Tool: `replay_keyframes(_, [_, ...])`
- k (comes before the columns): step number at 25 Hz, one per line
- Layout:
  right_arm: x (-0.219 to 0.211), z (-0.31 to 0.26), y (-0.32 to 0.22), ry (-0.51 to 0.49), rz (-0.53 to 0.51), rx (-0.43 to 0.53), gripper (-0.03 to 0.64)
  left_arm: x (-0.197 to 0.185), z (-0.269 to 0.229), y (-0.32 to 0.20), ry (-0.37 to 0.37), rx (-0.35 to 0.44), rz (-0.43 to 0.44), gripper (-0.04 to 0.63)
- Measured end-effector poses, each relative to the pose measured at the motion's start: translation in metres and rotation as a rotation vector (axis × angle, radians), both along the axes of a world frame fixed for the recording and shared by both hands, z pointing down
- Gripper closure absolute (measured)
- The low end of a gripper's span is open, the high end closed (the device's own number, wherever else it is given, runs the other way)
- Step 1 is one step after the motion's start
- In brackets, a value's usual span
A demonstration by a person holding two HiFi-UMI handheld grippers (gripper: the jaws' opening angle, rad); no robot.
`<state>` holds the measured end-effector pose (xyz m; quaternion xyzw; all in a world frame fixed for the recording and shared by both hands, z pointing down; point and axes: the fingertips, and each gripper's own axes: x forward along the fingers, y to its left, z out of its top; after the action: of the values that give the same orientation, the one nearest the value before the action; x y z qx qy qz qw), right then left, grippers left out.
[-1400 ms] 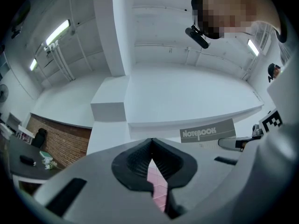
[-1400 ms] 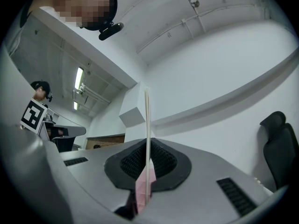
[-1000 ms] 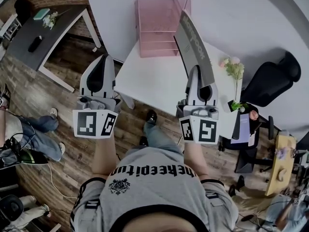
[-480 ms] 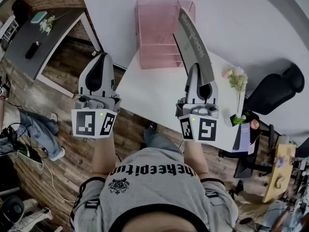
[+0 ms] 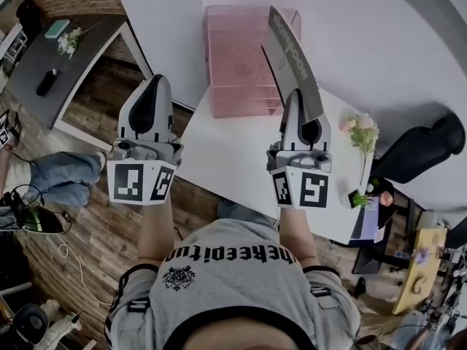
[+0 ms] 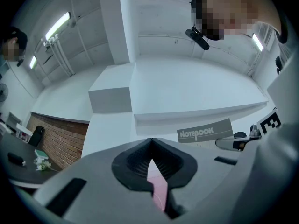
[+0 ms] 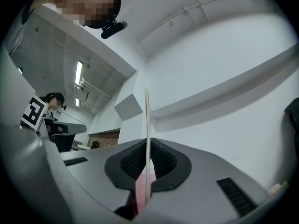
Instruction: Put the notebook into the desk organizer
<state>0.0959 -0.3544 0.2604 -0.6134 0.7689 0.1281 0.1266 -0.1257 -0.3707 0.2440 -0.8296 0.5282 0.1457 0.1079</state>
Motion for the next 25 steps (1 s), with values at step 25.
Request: replay_keyframes(25, [-0.035,0.037,-0.137,0.779,0.058,-0.058,0.607,-0.005,0.022,-0.076,-0.003,-0.070,-0.036,0.592])
